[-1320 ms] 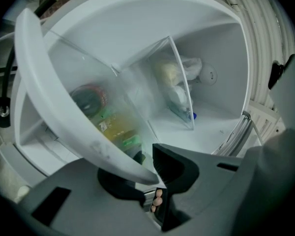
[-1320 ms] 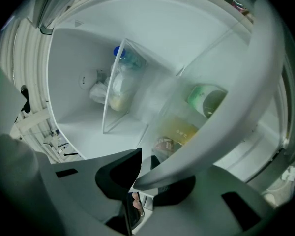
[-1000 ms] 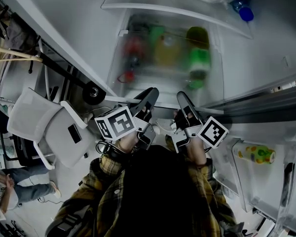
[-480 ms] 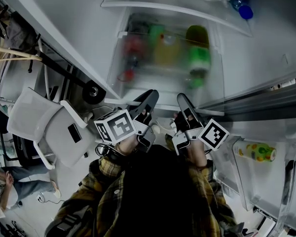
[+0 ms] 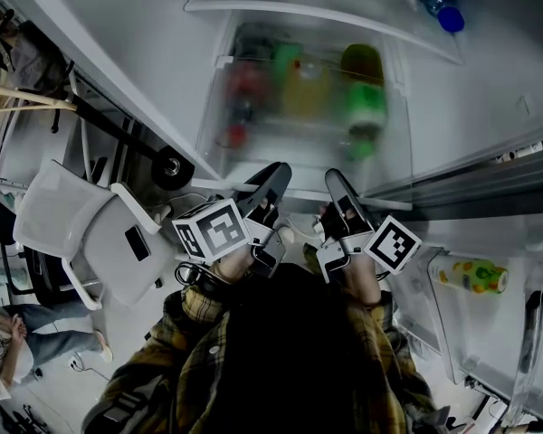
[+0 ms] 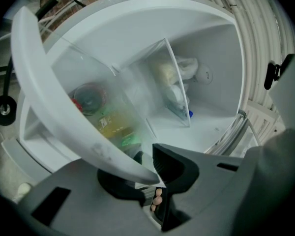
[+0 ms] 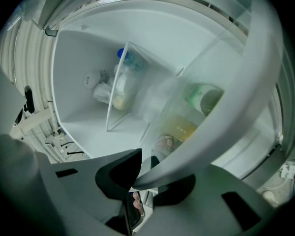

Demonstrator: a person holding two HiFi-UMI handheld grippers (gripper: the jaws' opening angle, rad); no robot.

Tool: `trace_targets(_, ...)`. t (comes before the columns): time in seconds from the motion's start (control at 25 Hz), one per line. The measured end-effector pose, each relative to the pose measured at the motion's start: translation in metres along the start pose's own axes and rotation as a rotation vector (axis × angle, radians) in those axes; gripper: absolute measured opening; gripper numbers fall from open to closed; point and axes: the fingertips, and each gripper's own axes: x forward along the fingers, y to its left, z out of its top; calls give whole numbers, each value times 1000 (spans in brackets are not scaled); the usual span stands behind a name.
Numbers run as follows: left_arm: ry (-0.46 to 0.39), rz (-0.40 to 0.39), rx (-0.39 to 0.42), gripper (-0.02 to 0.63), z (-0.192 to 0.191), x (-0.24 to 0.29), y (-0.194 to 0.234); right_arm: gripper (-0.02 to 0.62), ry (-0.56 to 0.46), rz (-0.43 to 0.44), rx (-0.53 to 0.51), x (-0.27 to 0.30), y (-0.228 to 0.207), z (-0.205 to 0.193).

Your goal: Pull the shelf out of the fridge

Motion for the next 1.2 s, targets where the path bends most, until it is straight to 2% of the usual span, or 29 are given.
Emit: trace_targets(1.2,-4,12,-7,74,-1,-1,2,74,2,13,27,1,0,0)
